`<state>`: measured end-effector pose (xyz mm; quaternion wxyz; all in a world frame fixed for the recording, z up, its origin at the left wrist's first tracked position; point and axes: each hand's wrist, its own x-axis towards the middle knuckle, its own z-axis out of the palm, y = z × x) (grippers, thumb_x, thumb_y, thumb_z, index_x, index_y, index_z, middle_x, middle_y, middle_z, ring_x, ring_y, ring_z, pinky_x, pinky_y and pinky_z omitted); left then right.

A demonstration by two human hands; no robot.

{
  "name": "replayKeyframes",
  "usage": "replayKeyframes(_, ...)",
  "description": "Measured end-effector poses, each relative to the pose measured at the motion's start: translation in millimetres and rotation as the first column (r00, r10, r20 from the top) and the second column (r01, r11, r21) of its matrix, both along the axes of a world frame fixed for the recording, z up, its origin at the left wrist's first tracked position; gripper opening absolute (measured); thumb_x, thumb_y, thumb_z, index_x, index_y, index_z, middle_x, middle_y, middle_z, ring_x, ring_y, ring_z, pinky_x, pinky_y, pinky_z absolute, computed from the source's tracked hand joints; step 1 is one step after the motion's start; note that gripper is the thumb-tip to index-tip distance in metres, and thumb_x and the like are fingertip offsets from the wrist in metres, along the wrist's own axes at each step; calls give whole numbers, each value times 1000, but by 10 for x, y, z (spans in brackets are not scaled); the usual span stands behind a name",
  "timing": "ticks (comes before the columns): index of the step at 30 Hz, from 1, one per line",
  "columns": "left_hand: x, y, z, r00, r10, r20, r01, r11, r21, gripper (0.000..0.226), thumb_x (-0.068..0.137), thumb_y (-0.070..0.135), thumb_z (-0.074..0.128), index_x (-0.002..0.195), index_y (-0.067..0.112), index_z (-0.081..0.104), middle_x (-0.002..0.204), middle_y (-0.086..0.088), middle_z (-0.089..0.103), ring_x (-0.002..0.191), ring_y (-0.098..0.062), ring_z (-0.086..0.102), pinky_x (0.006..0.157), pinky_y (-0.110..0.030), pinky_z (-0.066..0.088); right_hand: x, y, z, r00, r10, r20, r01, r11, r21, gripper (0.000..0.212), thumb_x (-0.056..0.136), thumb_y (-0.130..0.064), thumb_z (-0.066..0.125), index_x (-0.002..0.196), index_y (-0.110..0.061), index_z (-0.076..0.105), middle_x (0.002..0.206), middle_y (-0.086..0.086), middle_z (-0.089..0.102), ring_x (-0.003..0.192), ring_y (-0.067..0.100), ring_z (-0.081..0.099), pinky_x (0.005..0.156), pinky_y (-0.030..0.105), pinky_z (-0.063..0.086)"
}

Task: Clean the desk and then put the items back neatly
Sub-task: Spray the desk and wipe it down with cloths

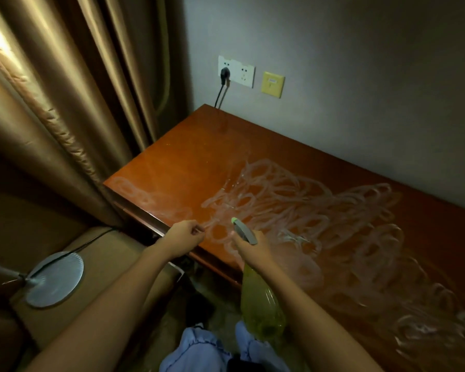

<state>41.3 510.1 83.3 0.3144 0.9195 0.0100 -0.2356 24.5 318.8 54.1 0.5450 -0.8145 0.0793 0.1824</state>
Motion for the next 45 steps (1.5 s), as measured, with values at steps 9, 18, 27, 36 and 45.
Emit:
replayKeyframes(9,-102,-33,-33,999,-9,-40,10,999,45,28,95,18,51,120,7,56,115,-11,61,100,-23,60,86,-30,48,-88,-281,-228,996,42,-76,-52,988,-146,30,92,-33,57,69,-15,52,60,-4,47,51,8,43,48,19,34)
replayKeyframes(18,103,-23,-38,995,-62,-72,65,997,42,30,97,20,49,123,7,54,111,-10,61,99,-25,61,86,-34,50,146,-288,-240,963,-193,-191,168,976,-138,29,92,-34,55,88,-6,60,65,1,50,52,13,46,47,25,37)
replayKeyframes(27,744,209,-44,993,-111,-31,114,988,105,32,97,23,48,126,9,53,121,-8,58,90,-14,52,74,-22,40,599,-197,-119,977,-195,-81,187,978,-92,28,94,-30,55,73,-13,53,62,-2,47,52,11,44,47,18,37)
replayKeyframes(36,1574,286,-43,967,-250,-39,253,957,139,34,97,23,47,128,9,54,128,-9,57,111,-21,55,87,-27,44,1255,-76,-93,833,-512,-211,497,859,-124,22,93,-27,57,88,-6,55,77,4,56,60,13,51,52,23,41)
replayKeyframes(45,1935,-133,-199,907,-408,-105,417,906,80,33,97,21,46,127,9,55,126,-9,59,109,-22,57,88,-28,46,1595,-344,81,818,-544,-184,548,836,-35,23,92,-28,59,81,-9,63,77,4,63,61,13,60,48,20,53)
